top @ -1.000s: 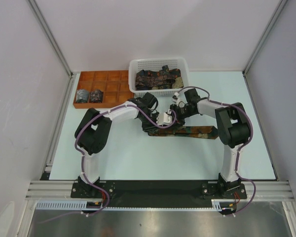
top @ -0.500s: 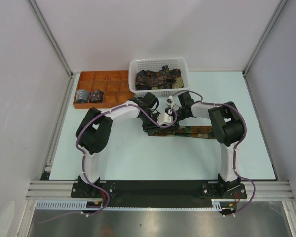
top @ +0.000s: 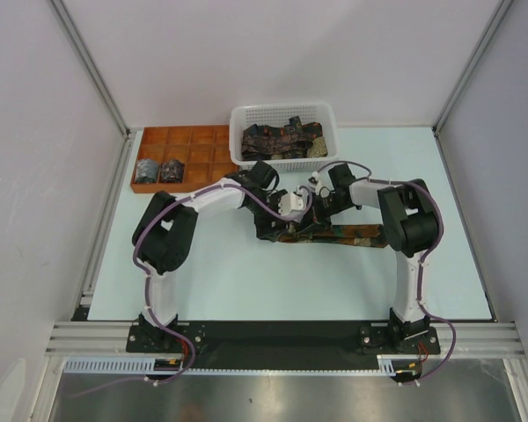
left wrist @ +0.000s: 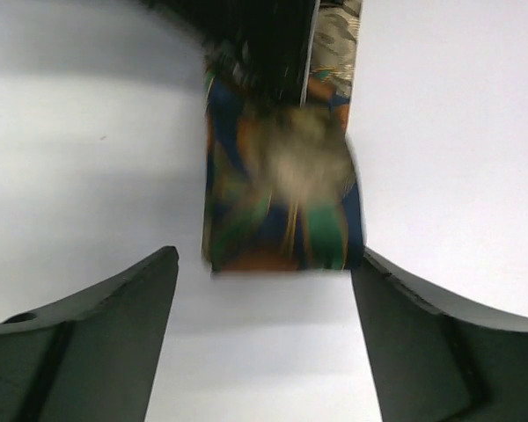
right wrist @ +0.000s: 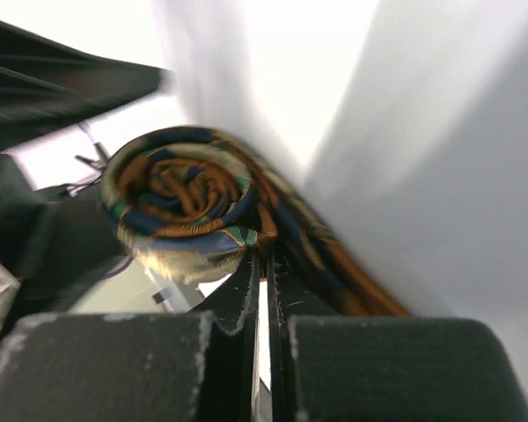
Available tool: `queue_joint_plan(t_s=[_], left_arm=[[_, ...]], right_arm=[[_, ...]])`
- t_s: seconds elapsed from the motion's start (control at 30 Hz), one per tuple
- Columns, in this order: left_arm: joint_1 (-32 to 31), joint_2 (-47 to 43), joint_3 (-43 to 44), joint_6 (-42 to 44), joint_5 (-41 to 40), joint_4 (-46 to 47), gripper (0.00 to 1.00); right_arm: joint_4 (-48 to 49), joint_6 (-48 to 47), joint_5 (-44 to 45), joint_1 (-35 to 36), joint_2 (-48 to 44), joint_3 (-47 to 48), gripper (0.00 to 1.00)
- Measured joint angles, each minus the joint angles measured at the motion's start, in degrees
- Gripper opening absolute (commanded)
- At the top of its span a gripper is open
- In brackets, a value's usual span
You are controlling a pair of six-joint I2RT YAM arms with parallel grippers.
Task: Roll the ties
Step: Roll the tie at the center of the board.
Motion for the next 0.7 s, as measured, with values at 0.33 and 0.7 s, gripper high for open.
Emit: queue_joint_plan(t_s=[0.33,0.7], left_arm=[[1.6,-2.6,-1.2,-2.6,3.5,4.2,0.94],[-0.3,-1.0,-0.3,-0.8,3.0,1.6,0.82]], right_arm=[[-4.1,-3.2,1.0,-1.2,1.8,1.7,0.0],[-1.6,0.5,-0.2,2.0,3.7,3.3,0.0]])
